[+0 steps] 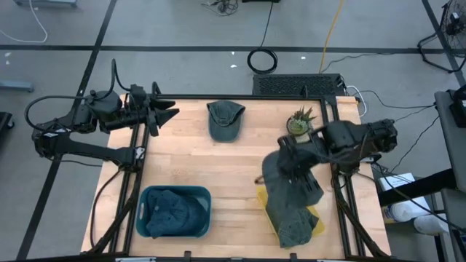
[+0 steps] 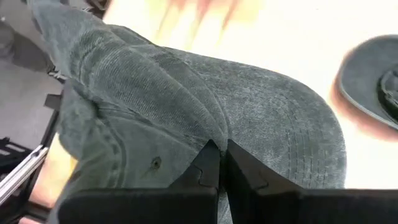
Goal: Pick & Place hat
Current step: Put the right gray cap into the yellow bin
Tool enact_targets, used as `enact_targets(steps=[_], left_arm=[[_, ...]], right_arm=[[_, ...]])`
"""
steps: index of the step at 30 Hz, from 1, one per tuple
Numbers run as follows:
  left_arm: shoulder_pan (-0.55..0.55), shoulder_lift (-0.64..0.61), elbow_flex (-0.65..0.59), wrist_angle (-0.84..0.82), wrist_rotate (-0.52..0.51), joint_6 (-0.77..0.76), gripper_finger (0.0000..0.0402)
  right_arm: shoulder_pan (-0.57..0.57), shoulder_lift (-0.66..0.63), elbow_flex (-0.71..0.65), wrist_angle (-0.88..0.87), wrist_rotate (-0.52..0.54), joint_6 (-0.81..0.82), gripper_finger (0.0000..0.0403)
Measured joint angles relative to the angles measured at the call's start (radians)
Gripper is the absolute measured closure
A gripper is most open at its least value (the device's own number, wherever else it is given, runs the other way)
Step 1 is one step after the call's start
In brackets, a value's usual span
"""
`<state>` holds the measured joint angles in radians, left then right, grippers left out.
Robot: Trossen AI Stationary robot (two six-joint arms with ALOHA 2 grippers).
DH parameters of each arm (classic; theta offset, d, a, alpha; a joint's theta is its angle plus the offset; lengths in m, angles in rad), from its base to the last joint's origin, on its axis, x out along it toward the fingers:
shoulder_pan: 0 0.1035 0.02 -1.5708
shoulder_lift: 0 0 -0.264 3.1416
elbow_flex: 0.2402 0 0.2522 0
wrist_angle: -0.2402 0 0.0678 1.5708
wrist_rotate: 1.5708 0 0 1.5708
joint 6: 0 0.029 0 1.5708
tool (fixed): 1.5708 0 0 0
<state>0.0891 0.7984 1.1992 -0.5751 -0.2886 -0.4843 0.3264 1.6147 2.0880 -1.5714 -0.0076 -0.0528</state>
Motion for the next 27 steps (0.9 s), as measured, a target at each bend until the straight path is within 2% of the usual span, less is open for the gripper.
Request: enact_targets(steps=[11,20,27], left_arm=[[0.000,0.000,0.000,0.000,0.001,-0.044,0.0176],[0.000,0.000,0.000,-0.002,0.030,-0.045,0.0176],[0.000,0.000,0.000,-0.006,0.030,-0.038,0.0176]], right_arm=[[0.163,0.001,0.000,0.000,0.009,0.095,0.0403],[0.169,0.021,-0.019,0.007,0.059,0.119,0.0403],[0.167,0.020,-0.155,0.030,0.059,0.117,0.0403]])
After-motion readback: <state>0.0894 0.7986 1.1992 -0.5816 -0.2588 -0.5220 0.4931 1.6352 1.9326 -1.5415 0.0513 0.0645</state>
